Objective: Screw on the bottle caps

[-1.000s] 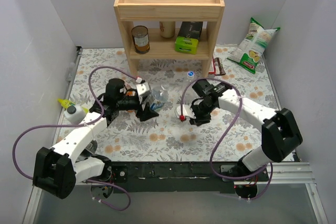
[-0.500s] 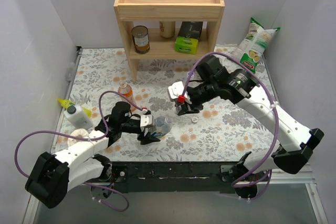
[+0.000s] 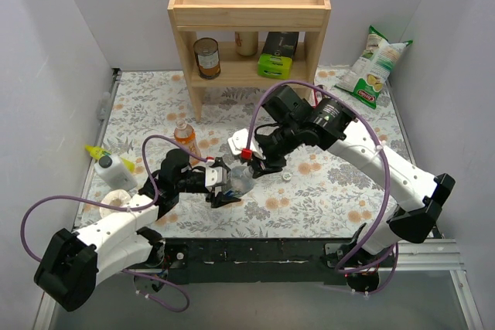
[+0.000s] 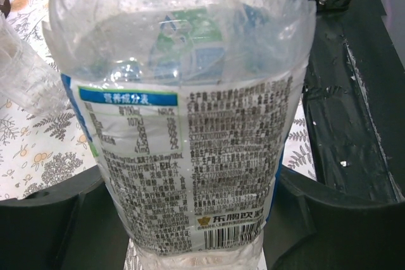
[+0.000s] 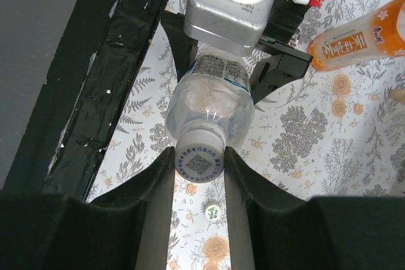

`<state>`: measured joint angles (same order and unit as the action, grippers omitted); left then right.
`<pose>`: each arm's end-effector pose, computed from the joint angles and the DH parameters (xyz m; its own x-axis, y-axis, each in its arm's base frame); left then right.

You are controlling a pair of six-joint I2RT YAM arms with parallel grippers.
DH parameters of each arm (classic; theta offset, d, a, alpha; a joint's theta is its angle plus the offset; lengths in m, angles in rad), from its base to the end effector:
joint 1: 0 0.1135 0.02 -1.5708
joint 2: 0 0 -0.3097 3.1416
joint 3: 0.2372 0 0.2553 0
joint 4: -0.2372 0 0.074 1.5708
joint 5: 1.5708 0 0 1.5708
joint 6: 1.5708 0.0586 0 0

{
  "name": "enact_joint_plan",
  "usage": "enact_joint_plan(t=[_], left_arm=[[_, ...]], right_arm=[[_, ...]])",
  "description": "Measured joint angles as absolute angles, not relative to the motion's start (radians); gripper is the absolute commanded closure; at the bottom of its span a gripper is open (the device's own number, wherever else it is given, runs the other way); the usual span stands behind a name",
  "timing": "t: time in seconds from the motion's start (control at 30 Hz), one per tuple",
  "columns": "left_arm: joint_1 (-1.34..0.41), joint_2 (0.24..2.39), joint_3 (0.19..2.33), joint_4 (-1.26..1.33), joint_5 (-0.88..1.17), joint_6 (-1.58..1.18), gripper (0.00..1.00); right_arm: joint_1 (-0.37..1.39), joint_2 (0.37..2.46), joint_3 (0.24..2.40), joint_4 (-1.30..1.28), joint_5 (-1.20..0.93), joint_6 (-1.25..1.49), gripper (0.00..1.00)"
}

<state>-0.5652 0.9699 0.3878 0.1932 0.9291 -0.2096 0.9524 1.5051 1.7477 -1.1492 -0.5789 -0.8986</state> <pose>0.1320 -0.1393 0.2413 -0.5101 0.1761 -0.8419 0.8592 0.1483 -0.4896 0.1490 0.2647 0.4435 0.4024 -0.5642 -0.7209 -0.9036 -0.3709 -0.2141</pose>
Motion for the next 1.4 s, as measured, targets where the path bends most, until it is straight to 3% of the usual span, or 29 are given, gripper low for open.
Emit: enact_joint_plan(t=[0.93, 1.4], left_arm=[[-0.577, 0.936, 0.322, 0.344, 0.793, -0.373, 1.0], [-0.582, 0.975, 0.317, 0.364, 0.723, -0.439, 1.0]], right_arm=[[0.947, 1.532, 1.763, -1.086, -0.504, -0.803, 0.69], [0.929, 1.585, 1.786, -1.071, -0.435, -0.615, 0.6]])
